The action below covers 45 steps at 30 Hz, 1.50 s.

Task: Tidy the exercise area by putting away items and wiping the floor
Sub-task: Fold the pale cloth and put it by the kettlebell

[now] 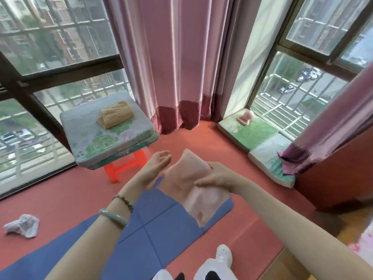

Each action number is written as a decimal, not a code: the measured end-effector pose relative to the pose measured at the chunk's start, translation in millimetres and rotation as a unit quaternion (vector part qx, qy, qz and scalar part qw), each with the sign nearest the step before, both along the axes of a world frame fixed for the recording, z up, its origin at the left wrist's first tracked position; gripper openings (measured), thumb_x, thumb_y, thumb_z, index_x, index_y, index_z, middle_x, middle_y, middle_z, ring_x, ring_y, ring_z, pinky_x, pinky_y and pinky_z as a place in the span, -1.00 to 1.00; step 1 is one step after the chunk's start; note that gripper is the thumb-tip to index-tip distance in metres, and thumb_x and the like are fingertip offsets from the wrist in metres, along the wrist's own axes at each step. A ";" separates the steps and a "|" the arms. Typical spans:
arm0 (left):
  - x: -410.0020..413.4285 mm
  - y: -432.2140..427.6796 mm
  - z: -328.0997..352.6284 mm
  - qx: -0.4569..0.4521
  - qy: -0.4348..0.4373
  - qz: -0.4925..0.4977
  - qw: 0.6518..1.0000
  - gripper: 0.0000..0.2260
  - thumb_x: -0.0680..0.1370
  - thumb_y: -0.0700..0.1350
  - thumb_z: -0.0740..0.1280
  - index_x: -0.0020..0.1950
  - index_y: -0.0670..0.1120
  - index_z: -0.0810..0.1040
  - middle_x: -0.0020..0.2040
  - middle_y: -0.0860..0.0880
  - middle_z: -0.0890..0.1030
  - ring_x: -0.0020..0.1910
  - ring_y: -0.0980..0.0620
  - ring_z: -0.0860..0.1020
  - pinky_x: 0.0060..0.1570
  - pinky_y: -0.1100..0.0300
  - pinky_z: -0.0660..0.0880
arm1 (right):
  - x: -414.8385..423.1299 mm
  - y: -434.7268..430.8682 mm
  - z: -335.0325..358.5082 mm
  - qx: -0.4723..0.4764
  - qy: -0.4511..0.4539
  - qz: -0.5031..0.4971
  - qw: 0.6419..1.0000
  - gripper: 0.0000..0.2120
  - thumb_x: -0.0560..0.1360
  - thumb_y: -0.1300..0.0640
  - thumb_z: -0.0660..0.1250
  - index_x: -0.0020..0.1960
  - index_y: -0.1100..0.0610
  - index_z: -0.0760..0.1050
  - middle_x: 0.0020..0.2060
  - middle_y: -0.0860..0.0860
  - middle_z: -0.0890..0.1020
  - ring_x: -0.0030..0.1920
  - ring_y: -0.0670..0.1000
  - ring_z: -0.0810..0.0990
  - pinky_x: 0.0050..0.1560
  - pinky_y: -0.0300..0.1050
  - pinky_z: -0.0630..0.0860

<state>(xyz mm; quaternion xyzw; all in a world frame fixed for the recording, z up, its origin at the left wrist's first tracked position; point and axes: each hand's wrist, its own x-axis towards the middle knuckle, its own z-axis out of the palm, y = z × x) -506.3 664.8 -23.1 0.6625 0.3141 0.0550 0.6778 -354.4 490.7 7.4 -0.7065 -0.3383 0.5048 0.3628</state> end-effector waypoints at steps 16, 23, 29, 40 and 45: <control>231.1 -168.5 -46.9 -0.239 -0.046 -0.012 0.970 -0.19 0.21 0.08 0.58 0.36 0.08 0.27 0.13 -0.14 0.59 0.08 -0.17 0.59 0.01 -0.10 0.54 | 224.2 -133.7 -27.0 0.039 0.026 -0.244 0.969 -0.75 0.33 0.26 0.52 -0.06 0.08 0.56 -0.14 -0.01 0.66 -0.13 -0.04 0.63 -0.18 -0.28 0.55; 330.1 -198.4 -58.8 -0.061 -0.049 0.010 0.997 -0.26 0.21 0.03 0.58 0.30 0.09 0.30 0.21 -0.07 0.54 0.16 -0.02 0.56 0.09 -0.13 0.55 | 303.5 -171.5 -45.7 0.019 0.011 -0.265 0.964 -0.72 0.37 0.08 0.50 0.03 0.09 0.54 -0.12 -0.07 0.65 -0.11 -0.10 0.62 -0.09 -0.22 0.57; 416.4 -179.4 -65.4 -0.058 -0.037 -0.022 0.997 -0.36 0.21 -0.06 0.52 0.21 0.16 0.34 0.09 0.00 0.57 0.02 0.05 0.58 -0.19 0.16 0.54 | 385.4 -171.8 -61.9 -0.033 0.112 -0.286 0.951 -0.72 0.33 0.16 0.31 0.04 0.18 0.49 -0.17 0.05 0.57 -0.20 0.04 0.57 -0.29 -0.13 0.51; 616.7 -91.5 -84.8 -0.109 0.011 0.000 0.994 -0.38 0.25 -0.20 0.52 0.26 0.01 0.39 -0.03 -0.11 0.62 -0.17 -0.01 0.61 -0.37 0.19 0.52 | 572.9 -89.0 -81.6 -0.023 0.103 -0.330 0.938 -0.80 0.44 0.33 0.26 0.00 0.10 0.49 -0.18 0.11 0.55 -0.29 0.07 0.52 -0.38 -0.15 0.48; 693.8 -54.1 -87.4 -0.057 0.052 0.011 0.997 -0.46 0.18 -0.12 0.52 0.12 -0.19 0.52 -0.06 -0.11 0.64 -0.11 -0.06 0.62 -0.23 0.18 0.52 | 647.8 -58.9 -82.6 -0.029 0.117 -0.326 0.938 -0.69 0.45 0.31 0.31 0.18 0.15 0.43 -0.14 0.18 0.55 -0.29 0.12 0.50 -0.36 -0.07 0.50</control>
